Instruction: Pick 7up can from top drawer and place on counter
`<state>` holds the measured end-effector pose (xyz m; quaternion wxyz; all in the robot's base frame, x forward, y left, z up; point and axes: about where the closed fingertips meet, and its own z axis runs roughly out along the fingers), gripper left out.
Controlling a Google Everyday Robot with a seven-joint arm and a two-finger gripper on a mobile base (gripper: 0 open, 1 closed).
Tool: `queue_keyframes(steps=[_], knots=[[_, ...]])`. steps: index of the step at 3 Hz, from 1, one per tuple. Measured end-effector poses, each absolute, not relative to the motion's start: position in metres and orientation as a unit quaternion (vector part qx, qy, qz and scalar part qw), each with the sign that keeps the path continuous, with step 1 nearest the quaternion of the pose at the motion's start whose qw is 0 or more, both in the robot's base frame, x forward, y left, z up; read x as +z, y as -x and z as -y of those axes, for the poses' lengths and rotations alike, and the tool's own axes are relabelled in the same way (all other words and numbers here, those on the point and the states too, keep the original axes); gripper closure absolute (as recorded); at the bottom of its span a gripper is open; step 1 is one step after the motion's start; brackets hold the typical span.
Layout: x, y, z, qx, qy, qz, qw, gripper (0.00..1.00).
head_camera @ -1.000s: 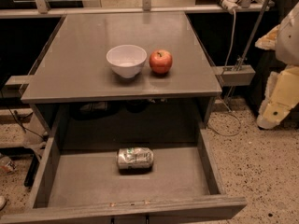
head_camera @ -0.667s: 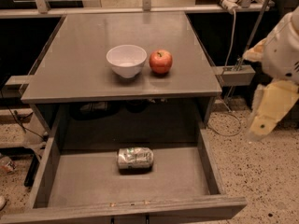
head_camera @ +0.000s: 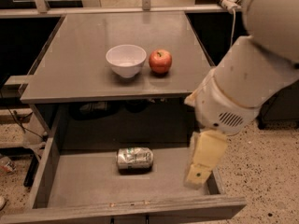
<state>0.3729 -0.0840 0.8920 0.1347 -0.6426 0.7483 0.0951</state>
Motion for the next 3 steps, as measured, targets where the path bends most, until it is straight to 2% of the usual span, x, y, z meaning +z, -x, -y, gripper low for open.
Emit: queue_keyframes(steps=[2,3], knots=[[0.868,-0.362,0.061,0.106,0.645,-0.746,0.126,0.00],[0.835,-0.362,0.007,0.124,0.654,-0.735,0.132,0.00]])
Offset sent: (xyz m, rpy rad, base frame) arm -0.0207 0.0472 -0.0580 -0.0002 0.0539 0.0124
